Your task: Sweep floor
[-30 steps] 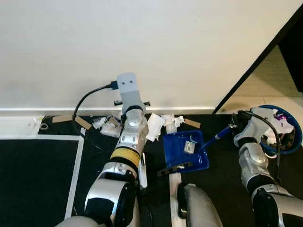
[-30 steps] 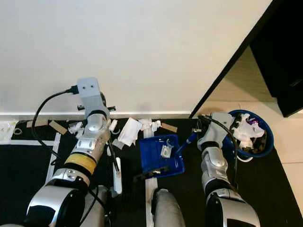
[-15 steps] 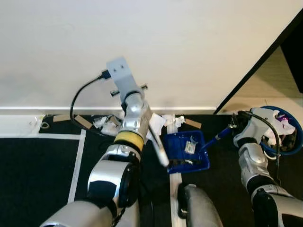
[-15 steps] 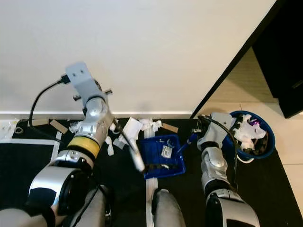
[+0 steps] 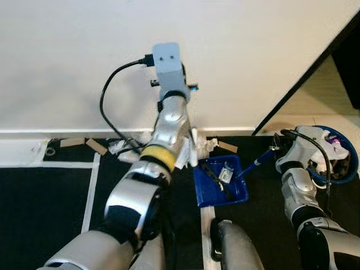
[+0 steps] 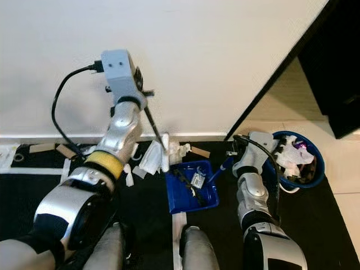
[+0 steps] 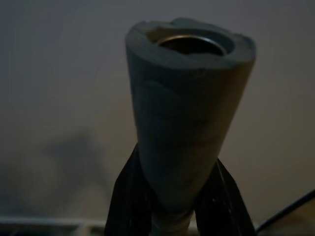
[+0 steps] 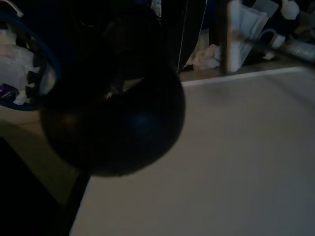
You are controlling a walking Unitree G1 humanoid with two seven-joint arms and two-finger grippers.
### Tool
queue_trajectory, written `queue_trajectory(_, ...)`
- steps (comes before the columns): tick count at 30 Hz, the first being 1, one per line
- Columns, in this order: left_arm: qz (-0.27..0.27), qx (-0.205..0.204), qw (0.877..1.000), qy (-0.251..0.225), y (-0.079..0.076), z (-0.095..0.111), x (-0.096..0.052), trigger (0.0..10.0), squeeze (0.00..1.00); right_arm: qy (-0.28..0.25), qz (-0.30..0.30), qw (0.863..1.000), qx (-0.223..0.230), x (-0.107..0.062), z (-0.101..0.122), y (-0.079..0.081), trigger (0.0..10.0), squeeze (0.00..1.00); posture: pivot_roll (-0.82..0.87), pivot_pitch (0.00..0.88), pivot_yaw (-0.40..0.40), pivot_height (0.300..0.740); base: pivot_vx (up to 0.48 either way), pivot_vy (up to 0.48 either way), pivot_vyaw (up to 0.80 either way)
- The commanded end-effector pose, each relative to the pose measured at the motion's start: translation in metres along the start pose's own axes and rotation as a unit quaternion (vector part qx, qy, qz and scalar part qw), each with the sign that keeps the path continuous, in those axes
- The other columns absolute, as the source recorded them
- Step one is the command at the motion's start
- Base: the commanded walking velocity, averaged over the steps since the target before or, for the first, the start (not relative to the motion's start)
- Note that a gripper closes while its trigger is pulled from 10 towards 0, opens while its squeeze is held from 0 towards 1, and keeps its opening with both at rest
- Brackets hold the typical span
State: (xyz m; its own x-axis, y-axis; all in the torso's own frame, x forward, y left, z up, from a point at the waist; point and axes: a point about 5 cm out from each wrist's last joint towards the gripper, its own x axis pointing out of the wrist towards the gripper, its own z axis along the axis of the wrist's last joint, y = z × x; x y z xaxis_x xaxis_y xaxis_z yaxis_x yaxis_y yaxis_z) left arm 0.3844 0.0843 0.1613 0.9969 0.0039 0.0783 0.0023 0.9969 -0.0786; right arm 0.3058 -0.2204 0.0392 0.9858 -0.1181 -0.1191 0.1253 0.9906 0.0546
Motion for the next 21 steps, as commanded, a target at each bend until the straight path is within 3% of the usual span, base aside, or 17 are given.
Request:
queue_trajectory(1, 0.015, 0.019, 1.0, 0.001, 0.036, 0.0, 0.003, 10.0, 0.0, 0.055, 0.003, 0.998, 0.017, -0.01, -0.022, 0.005, 10.0, 0.0, 0.09, 0.098, -0.011, 0.74, 0.0, 0.0, 0.0)
queue_trajectory(2, 0.015, 0.019, 1.0, 0.001, 0.036, 0.0, 0.003, 10.0, 0.0, 0.055, 0.003, 0.998, 0.017, -0.01, -0.022, 0.005, 10.0, 0.0, 0.09, 0.098, -0.011, 0.74, 0.0, 0.0, 0.0)
queue_trajectory(4, 0.018, 0.023, 1.0, 0.001, 0.061, 0.004, 0.003, 10.0, 0.0, 0.053, -0.003, 0.998, 0.021, -0.009, -0.022, 0.003, 10.0, 0.0, 0.1, 0.088, -0.012, 0.74, 0.0, 0.0, 0.0)
queue_trajectory(5, 0.018, 0.023, 1.0, 0.001, 0.061, 0.004, 0.003, 10.0, 0.0, 0.053, -0.003, 0.998, 0.021, -0.009, -0.022, 0.003, 10.0, 0.0, 0.1, 0.088, -0.012, 0.74, 0.0, 0.0, 0.0)
queue_trajectory(9, 0.014, 0.023, 1.0, -0.01, 0.1, 0.012, -0.002, 10.0, 0.0, 0.052, -0.015, 0.998, 0.029, -0.01, -0.022, 0.0, 10.0, 0.0, 0.1, 0.069, -0.009, 0.74, 0.0, 0.0, 0.0)
queue_trajectory(13, 0.011, 0.021, 0.999, -0.034, 0.116, 0.018, -0.008, 10.0, 0.0, 0.046, -0.026, 0.998, 0.046, -0.013, -0.023, -0.004, 10.0, 0.0, 0.1, 0.06, -0.009, 0.74, 0.0, 0.0, 0.0)
queue_trajectory(17, 0.011, 0.018, 0.999, -0.036, 0.121, 0.018, -0.012, 10.0, 0.0, 0.046, -0.03, 0.997, 0.049, -0.015, -0.024, -0.008, 10.0, 0.0, 0.11, 0.051, -0.009, 0.74, 0.0, 0.0, 0.0)
queue_trajectory(21, 0.004, 0.066, 0.998, 0.002, 0.133, 0.001, -0.024, 10.0, 0.0, 0.051, -0.061, 0.993, 0.091, -0.021, -0.03, -0.021, 10.0, 0.0, 0.1, 0.035, -0.008, 0.74, 0.0, 0.0, 0.0)
